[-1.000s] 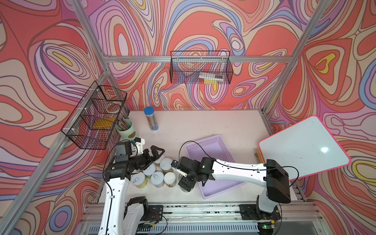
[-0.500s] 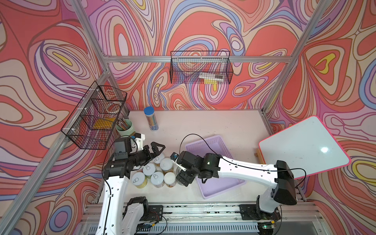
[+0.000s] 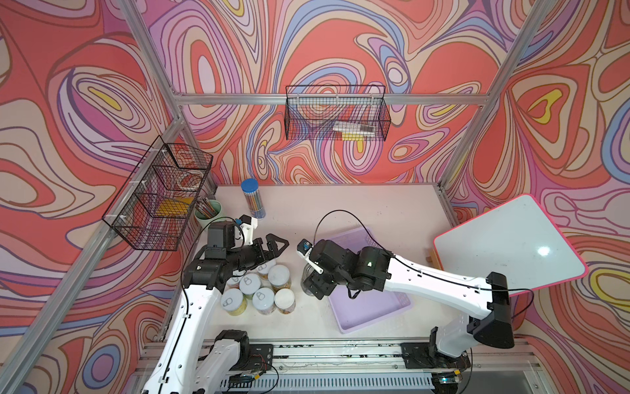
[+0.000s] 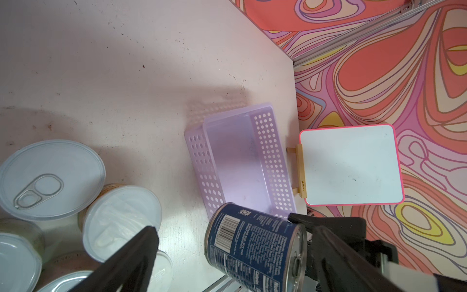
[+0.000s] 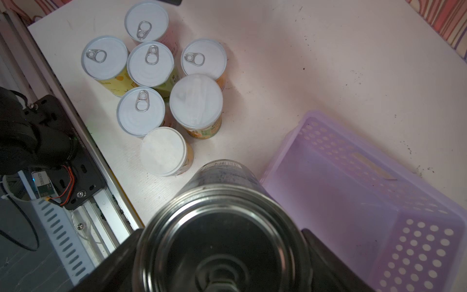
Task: Put the canned food in the basket
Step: Pick up the canned food from the center of the board.
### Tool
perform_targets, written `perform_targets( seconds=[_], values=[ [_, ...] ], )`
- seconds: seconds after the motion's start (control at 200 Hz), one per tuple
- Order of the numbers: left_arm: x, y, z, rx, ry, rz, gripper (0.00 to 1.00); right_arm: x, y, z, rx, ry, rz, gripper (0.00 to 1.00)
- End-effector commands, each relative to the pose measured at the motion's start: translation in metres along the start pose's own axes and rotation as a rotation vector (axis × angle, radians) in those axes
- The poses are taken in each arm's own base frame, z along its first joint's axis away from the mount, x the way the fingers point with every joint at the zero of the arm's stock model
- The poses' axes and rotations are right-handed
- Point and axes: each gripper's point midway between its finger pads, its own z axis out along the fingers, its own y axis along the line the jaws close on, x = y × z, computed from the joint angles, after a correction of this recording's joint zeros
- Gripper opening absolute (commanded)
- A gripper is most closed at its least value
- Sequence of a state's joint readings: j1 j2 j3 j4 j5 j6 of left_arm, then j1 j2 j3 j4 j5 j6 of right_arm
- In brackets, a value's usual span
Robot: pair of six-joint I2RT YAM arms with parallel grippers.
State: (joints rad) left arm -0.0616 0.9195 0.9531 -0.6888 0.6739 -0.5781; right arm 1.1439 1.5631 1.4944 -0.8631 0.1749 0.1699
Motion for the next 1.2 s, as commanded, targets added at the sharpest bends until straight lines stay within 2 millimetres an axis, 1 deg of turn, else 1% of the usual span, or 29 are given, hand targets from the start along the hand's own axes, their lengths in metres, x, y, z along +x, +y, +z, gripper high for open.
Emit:
perform_targets(
  seconds=[0.0, 0.175, 0.376, 0.491, 0.596, 0.781, 0.911, 1.006, 1.197],
  values=[
    [-0.013, -0.014, 0.001, 0.009, -0.039, 0.059, 0.99, -0.047, -0.029, -0.05, 0.045, -0.2, 0.091, 0.56],
    [-0.01, -0.025, 0.018, -0.005, -0.007, 0.114, 0.99, -0.038, -0.061, -0.056, 0.095, -0.181, 0.159, 0.56],
    [-0.004, -0.042, 0.039, -0.013, 0.03, 0.183, 0.99, -0.02, -0.097, -0.058, 0.151, -0.144, 0.229, 0.56],
    [0.002, -0.048, 0.053, -0.028, 0.057, 0.218, 0.99, -0.009, -0.117, -0.054, 0.18, -0.113, 0.265, 0.57],
    [0.009, -0.054, 0.067, -0.035, 0.08, 0.248, 0.99, 0.0, -0.13, -0.049, 0.196, -0.083, 0.298, 0.57],
    [0.029, -0.066, 0.091, -0.05, 0.137, 0.313, 0.99, 0.014, -0.158, -0.039, 0.23, -0.045, 0.376, 0.57],
    [0.045, -0.066, 0.109, -0.073, 0.184, 0.344, 0.99, 0.02, -0.178, -0.03, 0.26, -0.03, 0.415, 0.57],
    [0.055, -0.062, 0.118, -0.09, 0.216, 0.348, 0.99, 0.024, -0.192, -0.02, 0.271, -0.017, 0.439, 0.57],
    [0.06, -0.047, 0.127, -0.151, 0.235, 0.365, 0.97, 0.025, -0.214, 0.001, 0.277, -0.011, 0.472, 0.56]
  ],
)
